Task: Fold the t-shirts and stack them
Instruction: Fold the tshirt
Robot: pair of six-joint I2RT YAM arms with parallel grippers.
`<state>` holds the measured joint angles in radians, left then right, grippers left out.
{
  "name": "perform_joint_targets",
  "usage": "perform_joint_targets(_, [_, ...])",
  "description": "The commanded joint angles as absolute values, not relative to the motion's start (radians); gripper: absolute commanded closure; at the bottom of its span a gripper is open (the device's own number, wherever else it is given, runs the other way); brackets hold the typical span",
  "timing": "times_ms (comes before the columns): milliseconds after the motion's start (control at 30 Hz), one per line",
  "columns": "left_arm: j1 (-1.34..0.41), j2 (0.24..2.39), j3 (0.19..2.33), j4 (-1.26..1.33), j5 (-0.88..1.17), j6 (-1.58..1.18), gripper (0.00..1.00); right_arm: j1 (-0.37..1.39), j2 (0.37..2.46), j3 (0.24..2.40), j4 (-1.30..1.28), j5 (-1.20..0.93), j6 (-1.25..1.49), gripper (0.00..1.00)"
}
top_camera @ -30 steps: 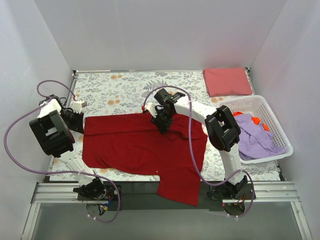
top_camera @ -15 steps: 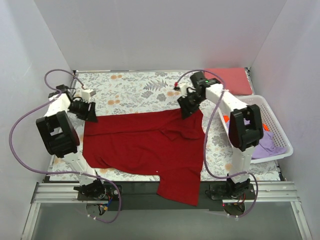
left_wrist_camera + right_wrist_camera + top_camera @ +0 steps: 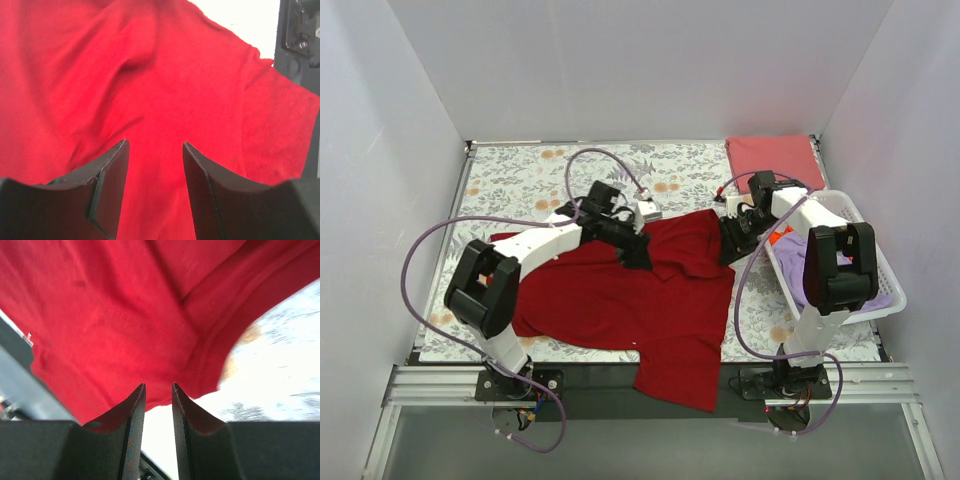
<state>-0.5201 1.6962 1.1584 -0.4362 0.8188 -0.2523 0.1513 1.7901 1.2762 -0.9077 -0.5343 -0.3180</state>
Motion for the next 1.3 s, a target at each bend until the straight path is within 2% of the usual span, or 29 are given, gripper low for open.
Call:
perform_joint_targets(0, [-0.595, 1.758, 1.192, -0.307, 0.759, -0.313, 0.55, 0.155, 1.756, 1.252, -0.937, -0.583, -0.324, 0.66])
perform_joint_targets(167, [-0.66, 1.854, 1.247, -0.304, 0.709, -0.292, 0.54, 0.155, 1.801, 1.243, -0.933, -0.581, -0.321, 0.66])
perform_joint_targets(300, [-0.69, 1.882, 1.25, -0.287, 0.683, -0.282, 0.53, 0.155, 1.844, 1.241, -0.92, -0.574, -0.314, 0.6])
perform_joint_targets(933, [-0.736, 1.91, 1.192, -0.25, 0.641, -0.259, 0.5, 0.175, 1.948, 1.244, -0.841, -0.517, -0.267, 0.58])
perform_joint_targets(967, [-0.738, 1.913, 1.189, -0.249, 0.635, -0.249, 0.5, 0.175, 1.948, 1.246, -0.832, -0.512, -0.264, 0.6])
perform_joint_targets(1033, [-0.741, 1.914, 1.18, -0.245, 0.63, -0.241, 0.5, 0.181, 1.95, 1.25, -0.83, -0.505, -0.261, 0.69])
perform_joint_targets(1100, [-0.741, 1.92, 1.177, -0.241, 0.626, -0.238, 0.5, 0.184, 1.944, 1.25, -0.83, -0.506, -0.259, 0.82])
perform_joint_targets(1167, [-0.742, 1.924, 1.174, -0.239, 0.623, -0.233, 0.5, 0.186, 1.931, 1.25, -0.836, -0.511, -0.258, 0.88])
perform_joint_targets(1200, [-0.744, 1.93, 1.175, -0.238, 0.62, -0.23, 0.5, 0.184, 1.928, 1.25, -0.838, -0.512, -0.256, 0.94])
perform_joint_targets(1267, [-0.742, 1.934, 1.175, -0.235, 0.614, -0.227, 0.5, 0.187, 1.919, 1.249, -0.839, -0.515, -0.258, 0.99])
